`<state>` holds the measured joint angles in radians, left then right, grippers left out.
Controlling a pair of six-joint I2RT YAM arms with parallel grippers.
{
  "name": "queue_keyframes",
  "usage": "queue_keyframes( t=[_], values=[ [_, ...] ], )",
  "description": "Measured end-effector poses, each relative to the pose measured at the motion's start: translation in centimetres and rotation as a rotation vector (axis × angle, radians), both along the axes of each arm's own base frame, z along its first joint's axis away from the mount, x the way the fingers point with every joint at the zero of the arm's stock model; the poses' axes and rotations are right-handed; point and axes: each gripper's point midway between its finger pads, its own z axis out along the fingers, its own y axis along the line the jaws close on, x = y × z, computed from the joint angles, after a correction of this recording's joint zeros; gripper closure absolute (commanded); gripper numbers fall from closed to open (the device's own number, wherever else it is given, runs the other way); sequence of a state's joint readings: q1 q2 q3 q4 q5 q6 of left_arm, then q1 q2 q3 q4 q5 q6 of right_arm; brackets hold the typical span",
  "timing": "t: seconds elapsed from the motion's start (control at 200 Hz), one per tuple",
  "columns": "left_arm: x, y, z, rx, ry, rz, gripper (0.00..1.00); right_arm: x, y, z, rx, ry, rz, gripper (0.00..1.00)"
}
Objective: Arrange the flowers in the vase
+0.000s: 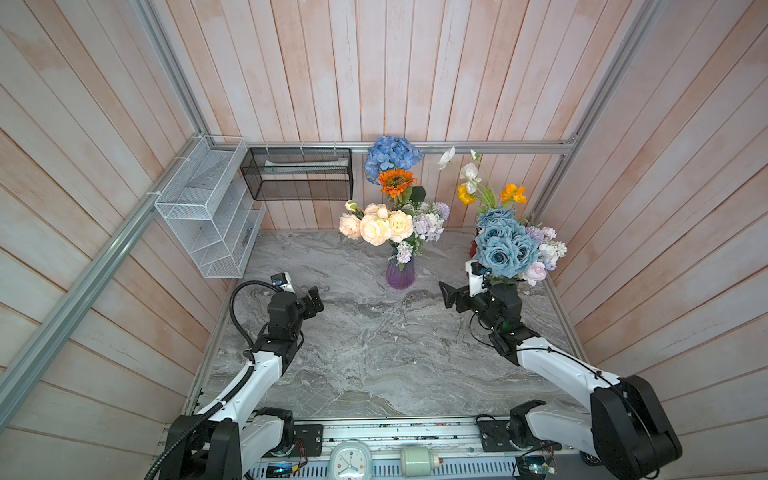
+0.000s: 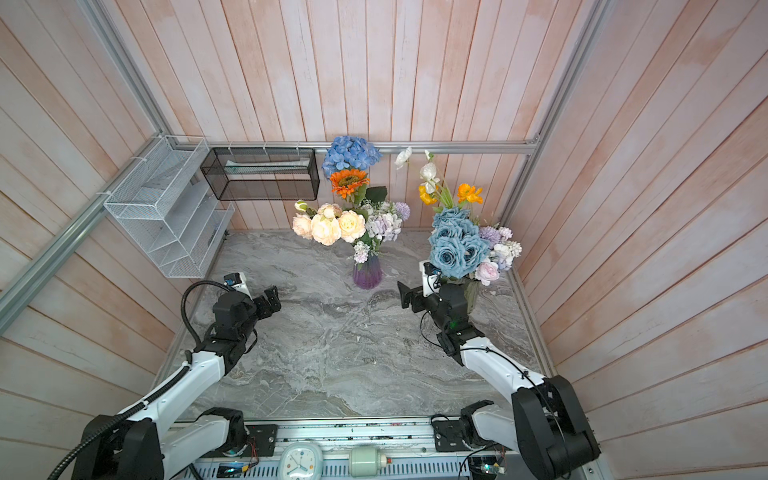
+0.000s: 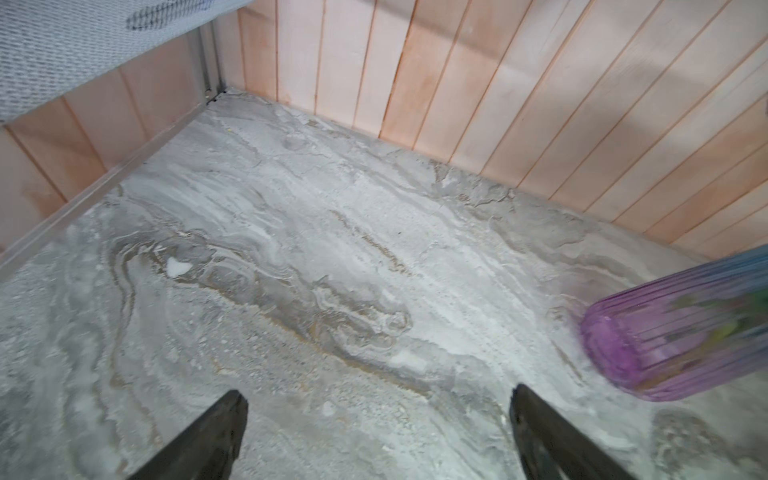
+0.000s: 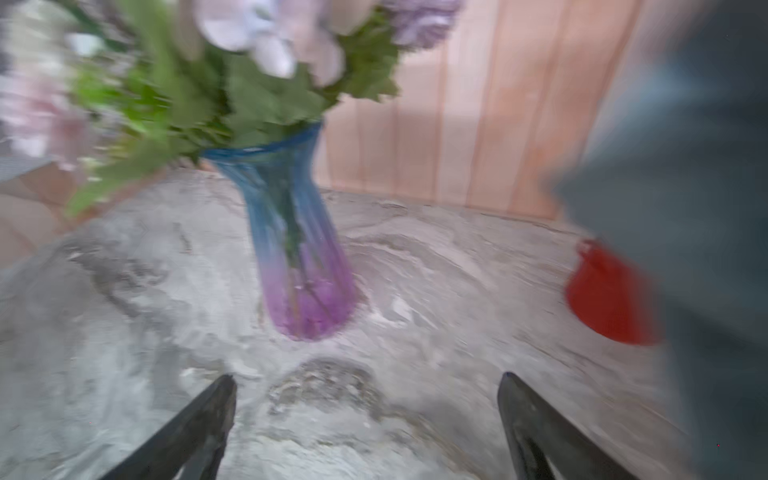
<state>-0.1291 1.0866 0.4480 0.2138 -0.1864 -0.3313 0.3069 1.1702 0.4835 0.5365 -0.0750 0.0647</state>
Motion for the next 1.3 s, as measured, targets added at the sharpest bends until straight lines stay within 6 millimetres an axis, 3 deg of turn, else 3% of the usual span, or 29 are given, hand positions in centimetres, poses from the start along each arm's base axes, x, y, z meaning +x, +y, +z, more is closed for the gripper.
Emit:
queue_keyframes(
  t=[0.07, 0.14, 0.26, 0.39, 0.535, 0.685, 0.855, 0.99, 1.19, 1.3],
  values=[
    [-0.3, 0.7, -0.9, 0.041, 0.008, 0.023, 0.00, -0.2, -3.6, -1.3, -0.043, 0.011, -0.106, 0.02],
    [-0.2, 1.3, -0.7, 0.077, -0.009, 0.045, 0.00, -0.6, -5.8, -3.0, -0.084, 0.035, -0.173, 0.02],
    [0.5, 2.2, 0.2, 0.134, -0.070, 0.089, 0.00, -0.8, -8.0, -5.4, -0.122, 0.070, -0.231, 0.02],
    [0.6, 2.9, -1.5, 0.209, -0.077, 0.105, 0.00, -0.5, -10.1, -7.4, -0.136, 0.085, -0.286, 0.02],
    [0.6, 3.1, -3.8, 0.287, -0.047, 0.086, 0.00, -0.1, -10.4, -8.7, -0.153, 0.091, -0.292, 0.02],
    [1.4, 3.1, -2.2, 0.314, -0.126, 0.079, 0.00, 0.4, -10.4, -8.2, -0.165, 0.053, -0.289, 0.02],
    [1.7, 3.4, -0.7, 0.305, -0.219, 0.072, 0.00, 0.9, -10.7, -6.3, -0.173, -0.042, -0.311, 0.02],
    [2.0, 4.0, -1.5, 0.293, -0.230, 0.060, 0.00, 1.1, -11.2, -6.1, -0.171, -0.061, -0.329, 0.02],
    [1.9, 2.9, -3.6, 0.275, -0.227, -0.015, 0.00, 1.4, -11.7, -6.6, -0.152, -0.072, -0.333, 0.02],
    [2.1, 2.5, -3.3, 0.273, -0.234, -0.039, 0.00, 1.6, -12.6, -6.5, -0.124, -0.086, -0.349, 0.02]
  ],
)
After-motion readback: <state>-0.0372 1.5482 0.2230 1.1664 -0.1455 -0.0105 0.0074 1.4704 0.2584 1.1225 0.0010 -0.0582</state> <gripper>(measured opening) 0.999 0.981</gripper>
